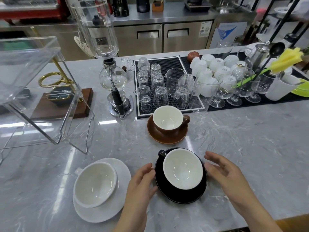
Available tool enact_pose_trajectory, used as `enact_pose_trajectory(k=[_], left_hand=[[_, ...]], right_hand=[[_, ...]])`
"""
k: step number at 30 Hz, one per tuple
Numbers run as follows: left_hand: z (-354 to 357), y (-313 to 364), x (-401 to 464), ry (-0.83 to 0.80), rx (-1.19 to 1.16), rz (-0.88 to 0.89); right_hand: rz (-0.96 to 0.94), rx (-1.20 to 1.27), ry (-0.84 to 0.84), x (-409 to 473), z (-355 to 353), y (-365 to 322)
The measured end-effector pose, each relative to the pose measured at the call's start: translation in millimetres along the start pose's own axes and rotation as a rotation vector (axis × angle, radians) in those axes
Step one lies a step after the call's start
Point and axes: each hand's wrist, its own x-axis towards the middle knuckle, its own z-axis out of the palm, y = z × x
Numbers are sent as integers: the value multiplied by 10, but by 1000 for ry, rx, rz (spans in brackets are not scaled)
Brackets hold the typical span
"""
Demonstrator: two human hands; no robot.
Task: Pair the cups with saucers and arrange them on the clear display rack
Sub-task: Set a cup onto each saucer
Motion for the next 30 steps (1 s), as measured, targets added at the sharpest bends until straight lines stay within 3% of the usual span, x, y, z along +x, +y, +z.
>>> enact_pose_trajectory(k=[8,22,30], left_hand=[[60,-75,6,-53,224,93],[23,-110,106,-63,190,55],[-1,-82,197,-103,207,23]], right_hand=[[123,70,-10,62,-11,66],[252,18,-163,92,-54,-128],[275,13,-135,191,-33,-135]])
